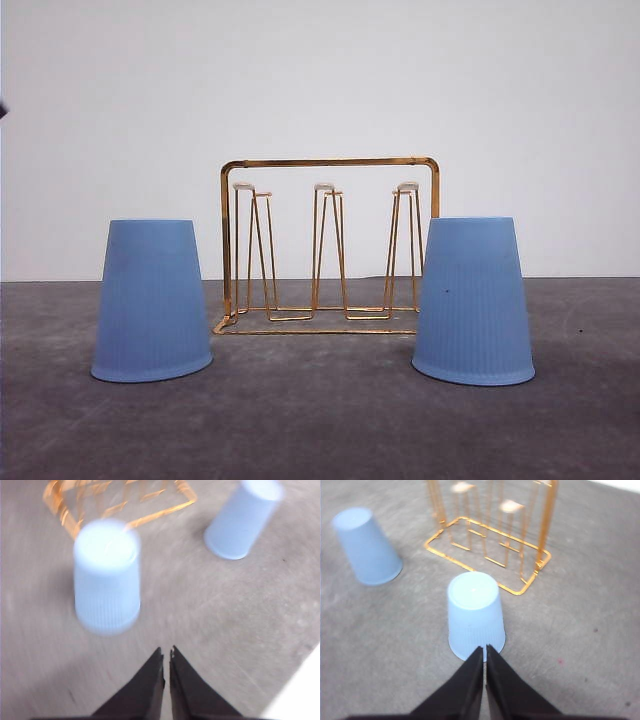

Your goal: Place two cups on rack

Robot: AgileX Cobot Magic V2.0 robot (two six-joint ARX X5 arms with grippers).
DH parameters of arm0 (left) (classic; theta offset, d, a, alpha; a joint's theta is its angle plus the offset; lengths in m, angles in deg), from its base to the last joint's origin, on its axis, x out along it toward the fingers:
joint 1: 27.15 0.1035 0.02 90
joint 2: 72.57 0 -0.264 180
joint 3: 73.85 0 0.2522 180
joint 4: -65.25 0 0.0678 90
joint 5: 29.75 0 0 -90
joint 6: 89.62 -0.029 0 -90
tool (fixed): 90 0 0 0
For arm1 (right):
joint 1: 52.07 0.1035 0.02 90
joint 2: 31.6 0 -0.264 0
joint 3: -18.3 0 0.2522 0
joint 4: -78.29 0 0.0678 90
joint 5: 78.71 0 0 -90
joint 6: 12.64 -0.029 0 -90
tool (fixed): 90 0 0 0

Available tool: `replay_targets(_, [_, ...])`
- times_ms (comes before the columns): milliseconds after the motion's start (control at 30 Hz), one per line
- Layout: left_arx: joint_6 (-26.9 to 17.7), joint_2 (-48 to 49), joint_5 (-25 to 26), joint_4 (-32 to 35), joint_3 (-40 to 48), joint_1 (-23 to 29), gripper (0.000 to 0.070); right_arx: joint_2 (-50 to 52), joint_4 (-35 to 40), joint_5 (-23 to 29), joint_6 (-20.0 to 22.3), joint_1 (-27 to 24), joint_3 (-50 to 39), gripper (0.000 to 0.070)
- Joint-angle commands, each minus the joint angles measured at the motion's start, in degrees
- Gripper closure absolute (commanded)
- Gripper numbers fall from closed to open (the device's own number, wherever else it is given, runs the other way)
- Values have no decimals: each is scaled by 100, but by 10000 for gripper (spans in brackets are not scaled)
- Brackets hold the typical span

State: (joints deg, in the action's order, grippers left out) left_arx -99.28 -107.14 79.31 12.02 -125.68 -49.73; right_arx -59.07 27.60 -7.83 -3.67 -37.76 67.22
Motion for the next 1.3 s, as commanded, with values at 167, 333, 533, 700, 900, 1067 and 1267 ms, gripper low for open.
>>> replay_targets(167, [-396, -24, -15, 461, -90, -36, 184, -13, 72, 275, 217, 28, 44, 178])
replay_targets(333, [-253, -194, -22, 596, -90, -36, 183, -13, 78, 273, 206, 28, 44, 178])
replay_targets(533, [79, -980, -122, 1396, -90, -36, 172, -13, 92, 271, 198, 28, 44, 178])
replay_targets(700, [100, -1887, -153, 2403, -90, -36, 86, -13, 90, 271, 198, 28, 44, 178])
replay_targets(900, [100, -3002, -151, 3254, -90, -36, 60, -13, 89, 271, 198, 28, 44, 178])
replay_targets(1067, [100, -3778, -151, 3418, -90, -36, 62, -13, 90, 271, 198, 28, 44, 178])
replay_targets(1267, [100, -4344, -151, 3529, -90, -36, 71, -13, 87, 271, 198, 28, 44, 178])
